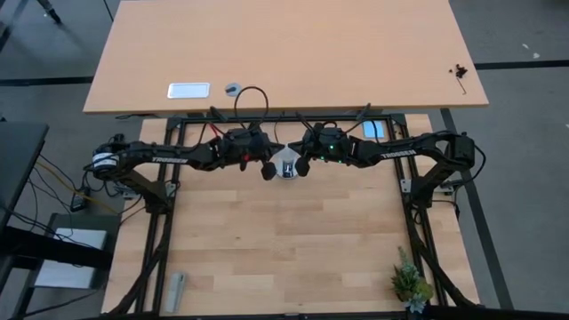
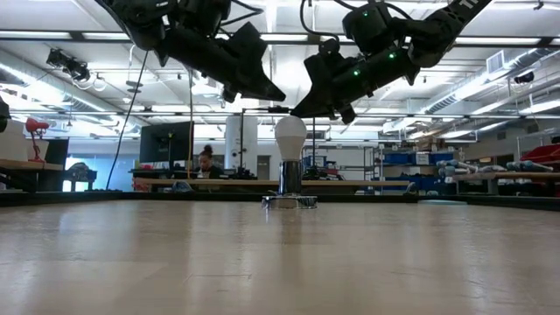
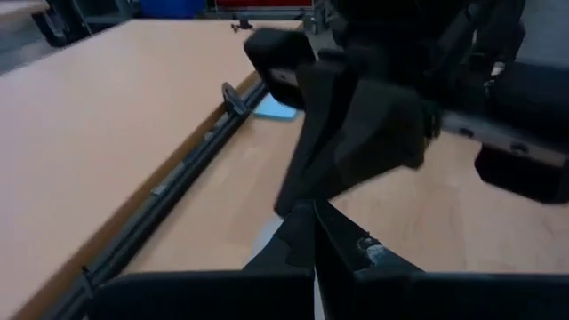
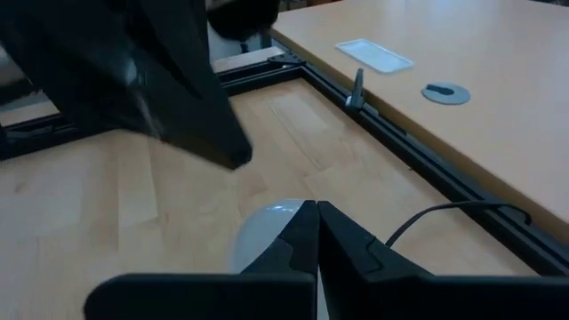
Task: Screw lightbulb
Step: Insert the lightbulb into the lamp
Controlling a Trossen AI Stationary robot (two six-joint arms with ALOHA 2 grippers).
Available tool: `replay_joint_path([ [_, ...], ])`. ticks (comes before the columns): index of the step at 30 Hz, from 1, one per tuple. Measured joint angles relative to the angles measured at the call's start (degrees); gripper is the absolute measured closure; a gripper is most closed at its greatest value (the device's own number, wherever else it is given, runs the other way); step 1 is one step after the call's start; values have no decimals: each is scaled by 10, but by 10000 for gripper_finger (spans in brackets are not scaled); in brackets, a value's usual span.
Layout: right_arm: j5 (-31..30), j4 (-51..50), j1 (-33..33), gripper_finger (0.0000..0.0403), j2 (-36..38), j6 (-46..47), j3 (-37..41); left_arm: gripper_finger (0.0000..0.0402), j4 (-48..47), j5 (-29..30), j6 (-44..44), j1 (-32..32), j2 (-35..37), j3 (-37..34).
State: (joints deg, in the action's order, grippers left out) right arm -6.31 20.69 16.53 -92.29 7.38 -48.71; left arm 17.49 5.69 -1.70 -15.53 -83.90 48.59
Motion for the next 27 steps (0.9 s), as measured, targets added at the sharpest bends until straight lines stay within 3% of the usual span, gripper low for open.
replay_joint_path([
  [11, 0, -8, -1, 390, 0, 0, 0, 402, 198, -30, 62, 6, 0, -141],
  [19, 0, -4, -5, 390, 1, 0, 1, 394, 198, -30, 76, 7, -8, -169],
  [27, 0, 2, -5, 389, 0, -2, 1, 354, 152, -31, 88, 7, -20, -171],
])
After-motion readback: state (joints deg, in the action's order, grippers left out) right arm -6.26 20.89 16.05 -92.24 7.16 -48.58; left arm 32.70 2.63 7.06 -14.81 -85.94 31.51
